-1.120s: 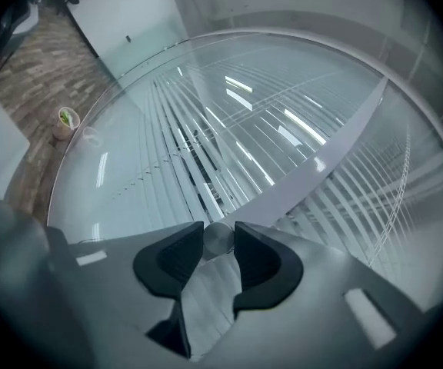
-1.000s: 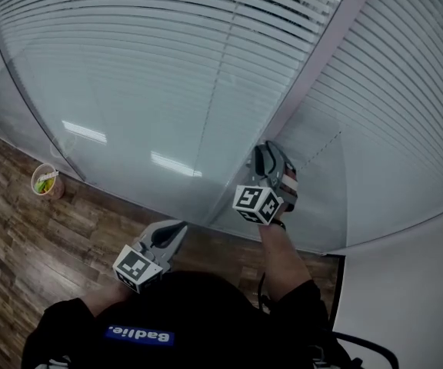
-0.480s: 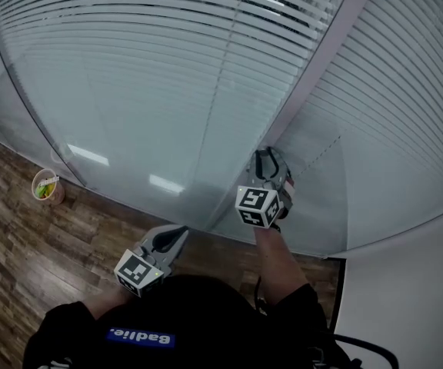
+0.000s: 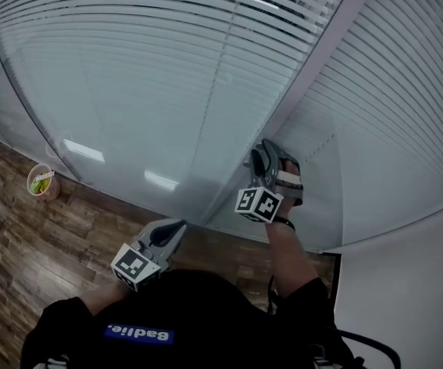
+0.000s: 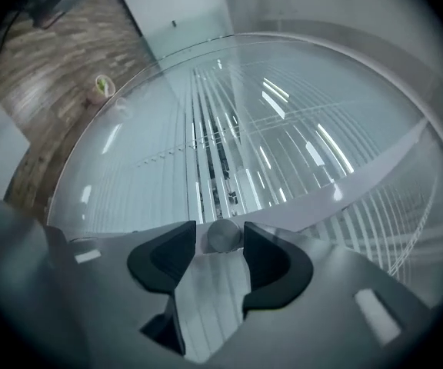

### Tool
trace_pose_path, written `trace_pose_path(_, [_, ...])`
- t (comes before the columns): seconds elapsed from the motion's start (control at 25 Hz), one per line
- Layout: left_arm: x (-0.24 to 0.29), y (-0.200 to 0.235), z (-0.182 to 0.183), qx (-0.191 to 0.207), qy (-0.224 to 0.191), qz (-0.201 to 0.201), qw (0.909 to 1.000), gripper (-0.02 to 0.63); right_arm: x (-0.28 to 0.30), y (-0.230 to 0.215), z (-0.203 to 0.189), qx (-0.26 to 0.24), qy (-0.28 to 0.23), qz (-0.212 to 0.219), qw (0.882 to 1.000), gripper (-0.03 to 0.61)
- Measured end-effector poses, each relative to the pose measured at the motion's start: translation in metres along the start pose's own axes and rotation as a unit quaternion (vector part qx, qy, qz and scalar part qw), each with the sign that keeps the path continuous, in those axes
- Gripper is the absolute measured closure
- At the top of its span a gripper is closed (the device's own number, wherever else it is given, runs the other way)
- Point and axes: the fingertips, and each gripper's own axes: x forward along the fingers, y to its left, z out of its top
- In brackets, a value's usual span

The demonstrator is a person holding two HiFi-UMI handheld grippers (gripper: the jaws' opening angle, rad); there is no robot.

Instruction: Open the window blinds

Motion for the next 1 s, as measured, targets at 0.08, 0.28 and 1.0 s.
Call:
trace_pose_path(0.08, [0.0017, -0.0008, 0.0000, 0.001, 0.000, -0.001, 1.0000, 0.614, 0.0007, -0.0020, -0.0014, -0.039, 0.002, -0.012, 0.999, 0.392])
trace_pose_path(0.28, [0.0038, -0.0025, -0.0013, 0.002, 0.001, -0.003, 1.0000, 0.614, 0.0010, -0.0043, -0.0011, -0.071, 0.002, -0.027, 0.997, 0.449])
trace_pose_path(1.0, [0.0053, 0.0038, -0.0059, -0.005, 0.007, 0.005, 0.9999, 0.614, 0.0010, -0.0084, -0.0020, 0.157, 0.013, -0.029, 0.987, 0.451])
